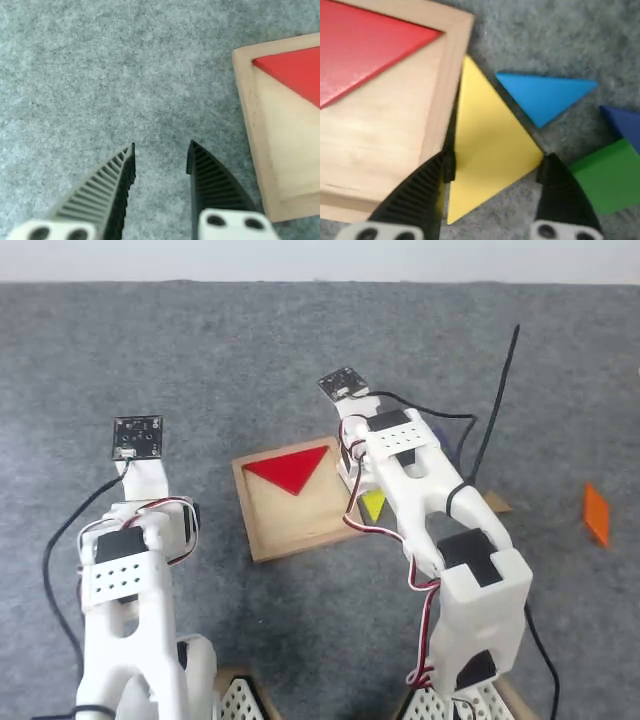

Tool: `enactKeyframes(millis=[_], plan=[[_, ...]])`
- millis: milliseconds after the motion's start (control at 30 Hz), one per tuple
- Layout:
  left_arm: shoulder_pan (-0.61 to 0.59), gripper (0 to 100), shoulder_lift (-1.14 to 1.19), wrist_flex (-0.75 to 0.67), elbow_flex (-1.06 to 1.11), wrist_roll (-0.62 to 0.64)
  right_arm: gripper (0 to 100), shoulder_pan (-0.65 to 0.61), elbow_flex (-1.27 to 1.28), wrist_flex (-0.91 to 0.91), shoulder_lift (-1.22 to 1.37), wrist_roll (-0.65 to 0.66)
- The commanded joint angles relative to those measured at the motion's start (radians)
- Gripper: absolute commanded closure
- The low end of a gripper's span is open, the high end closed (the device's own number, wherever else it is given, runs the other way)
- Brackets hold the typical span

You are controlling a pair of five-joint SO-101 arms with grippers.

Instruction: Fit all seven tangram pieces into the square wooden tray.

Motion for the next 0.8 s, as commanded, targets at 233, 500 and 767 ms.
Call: enactKeyframes(millis=[233,500,767], plan=[[0.008,83,-0.002,-0.017,-0.007,0.002,88.7,-0.008,-0.015,0.018,-0.016,-0.034],[0.008,83,-0.002,-0.018,-0.007,0.002,88.7,-0.007,-0.006,0.074,-0.134,-0.055],[0.008,83,-0.002,-0.017,-0.007,0.002,87.9,0.007,0.08,0.004,-0.18,-0.075]])
